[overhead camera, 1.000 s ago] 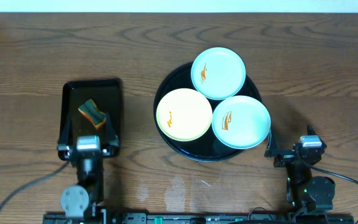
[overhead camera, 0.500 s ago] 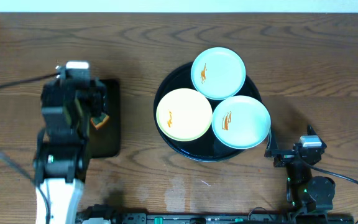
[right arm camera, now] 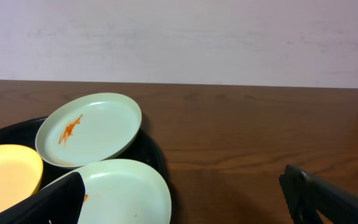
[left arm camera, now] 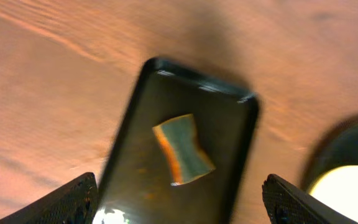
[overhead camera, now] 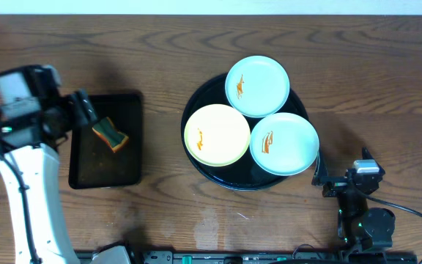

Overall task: Clean dirty plates on tray and stack at the side
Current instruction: 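Raise the left arm and move the left gripper over the sponge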

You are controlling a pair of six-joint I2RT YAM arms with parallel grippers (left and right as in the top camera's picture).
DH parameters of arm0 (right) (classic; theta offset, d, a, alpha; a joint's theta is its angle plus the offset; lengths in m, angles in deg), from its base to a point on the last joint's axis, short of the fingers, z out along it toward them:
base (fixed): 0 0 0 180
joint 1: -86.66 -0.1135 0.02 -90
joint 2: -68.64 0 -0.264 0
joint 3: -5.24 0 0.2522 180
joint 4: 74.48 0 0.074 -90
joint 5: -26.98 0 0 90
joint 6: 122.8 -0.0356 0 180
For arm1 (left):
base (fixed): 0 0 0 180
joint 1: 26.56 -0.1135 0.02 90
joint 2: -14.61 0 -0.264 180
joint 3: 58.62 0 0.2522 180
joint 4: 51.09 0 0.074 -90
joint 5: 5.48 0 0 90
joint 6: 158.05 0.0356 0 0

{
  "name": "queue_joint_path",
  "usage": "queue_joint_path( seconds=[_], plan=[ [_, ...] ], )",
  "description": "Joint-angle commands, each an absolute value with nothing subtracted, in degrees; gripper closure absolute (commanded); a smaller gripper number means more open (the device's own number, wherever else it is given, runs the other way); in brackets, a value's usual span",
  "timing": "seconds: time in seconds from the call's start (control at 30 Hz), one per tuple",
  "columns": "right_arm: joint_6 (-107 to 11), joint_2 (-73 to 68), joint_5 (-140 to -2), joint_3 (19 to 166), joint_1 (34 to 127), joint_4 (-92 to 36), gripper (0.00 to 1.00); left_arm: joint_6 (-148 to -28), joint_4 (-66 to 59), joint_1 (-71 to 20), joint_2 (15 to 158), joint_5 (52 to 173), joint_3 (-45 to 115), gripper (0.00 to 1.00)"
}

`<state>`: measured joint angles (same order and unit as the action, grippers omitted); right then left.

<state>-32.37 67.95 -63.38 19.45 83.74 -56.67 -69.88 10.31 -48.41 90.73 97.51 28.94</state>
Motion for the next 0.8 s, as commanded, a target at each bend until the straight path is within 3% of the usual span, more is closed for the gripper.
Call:
queue_joint_path(
  seconds=[0.0, 0.17, 0.23, 0.43, 0.6, 0.77],
  plan=[
    [-33.18, 68.32, -63.27, 19.32, 84.37, -56.43, 0.01, -71.61, 11.60, -50.88, 91.67, 116.64, 30.32, 0.14],
    [-33.18, 68.32, -63.27, 19.32, 84.37, -56.43, 0.01, -73.16, 10.37, -50.99, 91.78, 115.54, 30.23, 0.14],
    [-33.18, 68.32, -63.27, 19.32, 84.37, -56.43, 0.01, -80.92, 11.01, -50.99, 91.78, 108.70, 31.04, 0.14],
    [-33.18, 68.32, -63.27, 19.32, 84.37, -56.43, 0.01, -85.73, 22.00, -50.99, 96.08, 94.63, 39.89, 0.14],
    [-33.18, 68.32, -63.27, 19.32, 84.37, -56.43, 0.01, -82.08, 34.24, -50.96, 106.88, 94.10, 48.55, 0.14],
    [-33.18, 68.32, -63.27, 19.32, 84.37, -56.43, 0.01, -82.34, 35.79, -50.99, 114.20, 99.46, 48.92, 0.14]
  ],
)
